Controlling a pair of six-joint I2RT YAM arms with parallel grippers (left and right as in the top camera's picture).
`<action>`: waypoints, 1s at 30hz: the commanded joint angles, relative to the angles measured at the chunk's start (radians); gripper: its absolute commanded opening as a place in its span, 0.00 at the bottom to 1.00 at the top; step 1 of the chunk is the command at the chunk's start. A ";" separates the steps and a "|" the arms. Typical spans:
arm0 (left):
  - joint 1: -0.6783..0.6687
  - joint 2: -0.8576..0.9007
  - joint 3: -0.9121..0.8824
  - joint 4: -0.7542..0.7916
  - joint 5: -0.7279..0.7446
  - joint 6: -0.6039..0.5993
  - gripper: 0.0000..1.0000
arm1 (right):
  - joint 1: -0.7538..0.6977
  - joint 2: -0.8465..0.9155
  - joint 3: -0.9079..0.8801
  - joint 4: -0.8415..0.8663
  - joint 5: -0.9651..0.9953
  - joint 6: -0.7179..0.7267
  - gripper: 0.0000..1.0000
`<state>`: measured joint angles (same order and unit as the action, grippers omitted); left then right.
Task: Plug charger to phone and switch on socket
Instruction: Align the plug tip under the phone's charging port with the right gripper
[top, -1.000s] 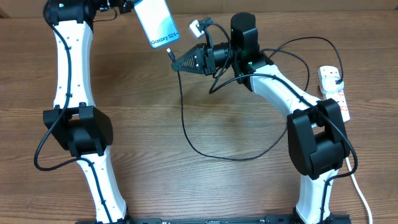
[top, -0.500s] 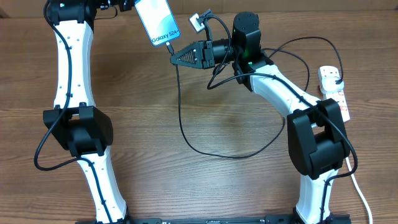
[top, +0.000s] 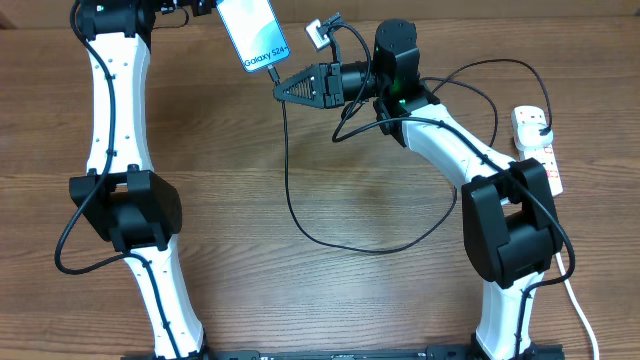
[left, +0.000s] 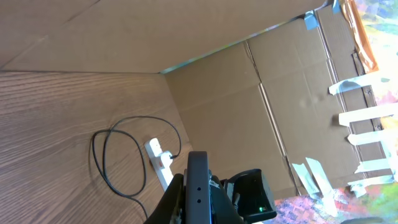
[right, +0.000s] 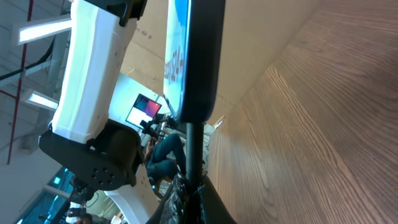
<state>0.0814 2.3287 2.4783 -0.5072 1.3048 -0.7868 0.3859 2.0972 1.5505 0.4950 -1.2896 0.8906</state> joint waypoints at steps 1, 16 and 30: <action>0.000 0.007 0.008 0.022 0.026 -0.022 0.04 | -0.004 -0.040 0.016 0.006 0.014 0.004 0.04; 0.045 0.007 0.008 0.153 0.012 -0.134 0.04 | -0.004 -0.040 0.016 0.079 0.104 0.135 0.04; 0.035 0.007 0.008 0.153 -0.016 -0.186 0.04 | 0.000 -0.040 0.016 0.145 0.129 0.188 0.04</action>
<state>0.1257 2.3287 2.4783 -0.3656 1.2949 -0.9348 0.3859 2.0972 1.5505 0.6300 -1.1790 1.0657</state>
